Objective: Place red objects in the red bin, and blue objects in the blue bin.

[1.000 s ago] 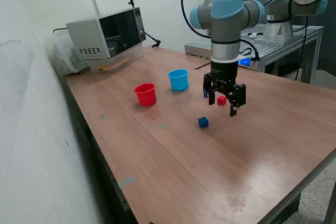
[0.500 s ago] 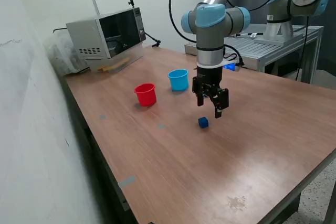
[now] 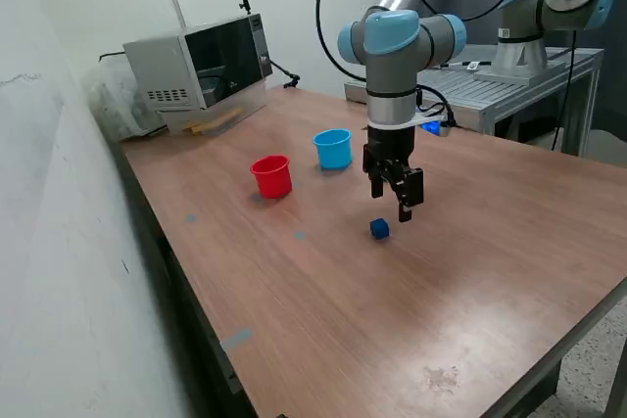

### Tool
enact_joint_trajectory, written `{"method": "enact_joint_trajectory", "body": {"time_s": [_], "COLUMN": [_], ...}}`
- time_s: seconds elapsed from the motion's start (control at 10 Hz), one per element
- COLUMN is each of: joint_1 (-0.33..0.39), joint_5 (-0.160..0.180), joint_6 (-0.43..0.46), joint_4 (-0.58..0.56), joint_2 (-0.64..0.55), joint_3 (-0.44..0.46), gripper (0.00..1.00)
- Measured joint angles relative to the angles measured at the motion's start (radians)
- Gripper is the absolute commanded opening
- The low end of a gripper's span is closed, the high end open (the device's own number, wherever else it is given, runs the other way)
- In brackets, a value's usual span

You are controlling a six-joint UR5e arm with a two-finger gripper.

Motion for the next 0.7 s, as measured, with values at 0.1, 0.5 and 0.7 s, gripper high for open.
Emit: {"method": "enact_joint_trajectory", "body": {"time_s": [0.1,0.5,0.7], "joint_1": [0.006,0.031,0.035], "joint_5": [0.0,0.003,0.003], "joint_6": [0.015,0.043,0.046], "joint_4": [0.001,0.005,0.004], "joint_2": [0.0,-0.001,0.005], "joint_3": [0.002,-0.006,-0.021], "gripper": [1.0,1.0,1.0]}}
